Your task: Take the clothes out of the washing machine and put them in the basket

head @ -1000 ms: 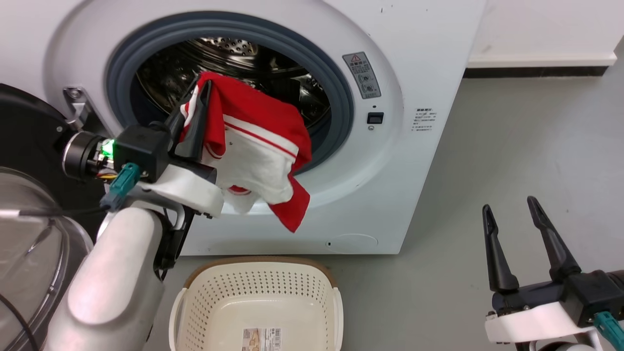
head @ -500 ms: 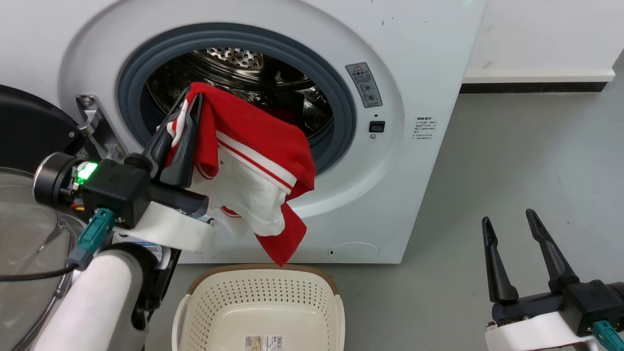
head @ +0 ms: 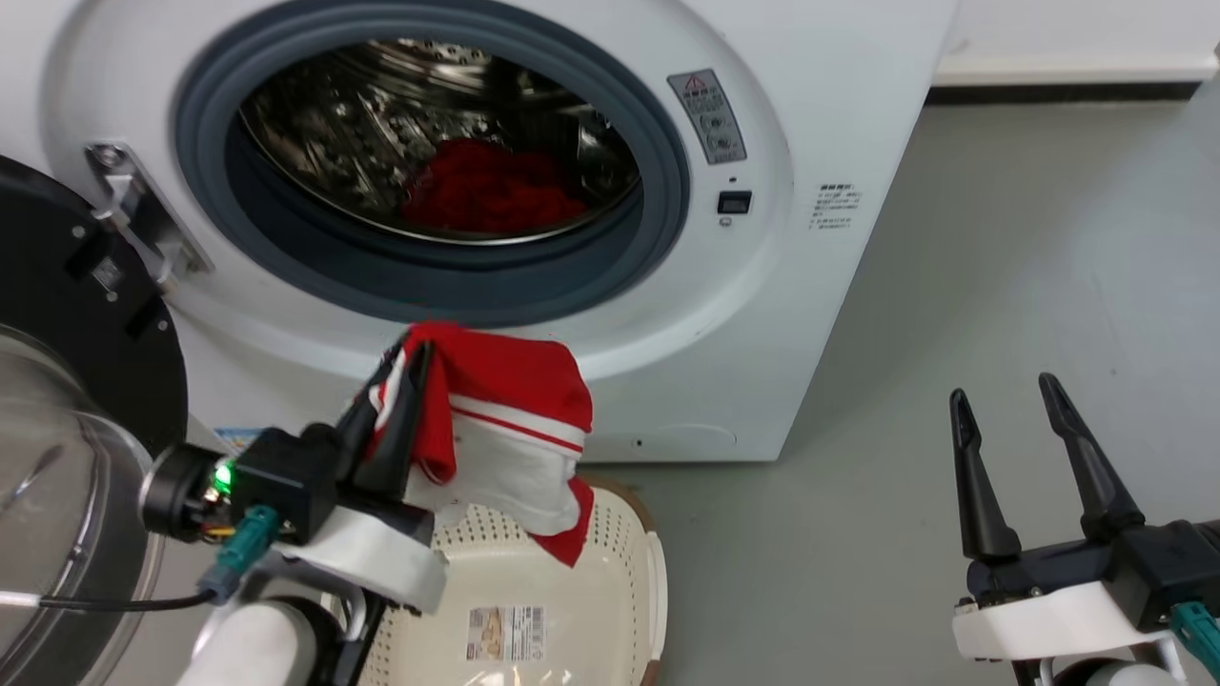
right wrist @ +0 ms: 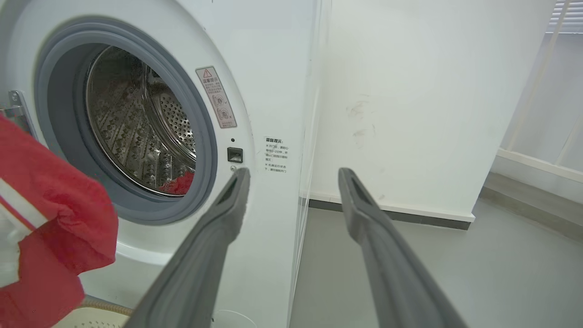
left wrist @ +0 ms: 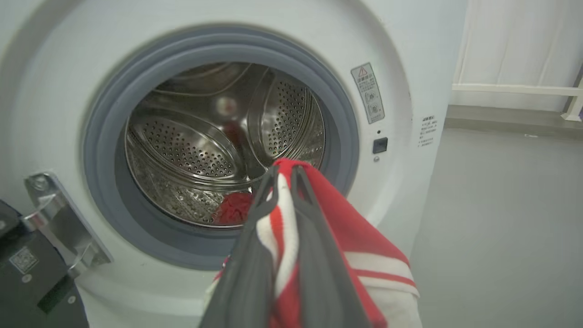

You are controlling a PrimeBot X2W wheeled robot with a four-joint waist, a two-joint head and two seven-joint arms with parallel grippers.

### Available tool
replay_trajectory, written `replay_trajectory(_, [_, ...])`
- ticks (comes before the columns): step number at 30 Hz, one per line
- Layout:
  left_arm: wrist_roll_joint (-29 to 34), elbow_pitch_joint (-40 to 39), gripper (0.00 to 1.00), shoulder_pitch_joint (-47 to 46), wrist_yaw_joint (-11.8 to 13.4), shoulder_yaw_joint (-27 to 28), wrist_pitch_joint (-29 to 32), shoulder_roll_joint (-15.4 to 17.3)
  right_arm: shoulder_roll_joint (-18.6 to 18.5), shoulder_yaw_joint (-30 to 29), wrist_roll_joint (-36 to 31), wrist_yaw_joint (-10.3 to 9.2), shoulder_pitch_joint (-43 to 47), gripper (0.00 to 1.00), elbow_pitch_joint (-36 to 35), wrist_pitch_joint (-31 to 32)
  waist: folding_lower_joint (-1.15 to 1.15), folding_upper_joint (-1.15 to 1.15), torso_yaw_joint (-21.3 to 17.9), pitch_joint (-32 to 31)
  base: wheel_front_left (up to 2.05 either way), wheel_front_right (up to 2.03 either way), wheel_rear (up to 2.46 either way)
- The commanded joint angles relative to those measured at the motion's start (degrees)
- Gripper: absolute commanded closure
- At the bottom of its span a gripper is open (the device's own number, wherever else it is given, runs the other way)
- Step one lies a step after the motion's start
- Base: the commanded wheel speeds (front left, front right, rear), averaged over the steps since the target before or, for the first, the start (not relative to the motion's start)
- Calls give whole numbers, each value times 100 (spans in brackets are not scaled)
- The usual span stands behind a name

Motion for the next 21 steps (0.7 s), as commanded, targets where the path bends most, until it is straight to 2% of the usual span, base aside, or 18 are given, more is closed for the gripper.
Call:
replay_trajectory(1, [-15,62,100,67,-24,-27,-47,-21,16,-12,-23,-4,-108,0,-25,-11,0,0,-26,189,0,0,0])
replay_trajectory(6, [-111,524,100,166,-93,-155,-206,-152,15,-44,-40,-4,-334,0,-96,-10,0,0,-82,687,0,0,0])
replay_trajectory(10, [-207,1101,100,54,-246,-235,-345,-245,16,-62,-36,-4,-577,0,-160,-10,0,0,-143,1160,0,0,0])
replay_trajectory(21, [-287,3443,100,-738,-756,-500,-801,-631,15,-186,12,-4,-1192,0,-298,-10,0,0,-307,2307,0,0,0])
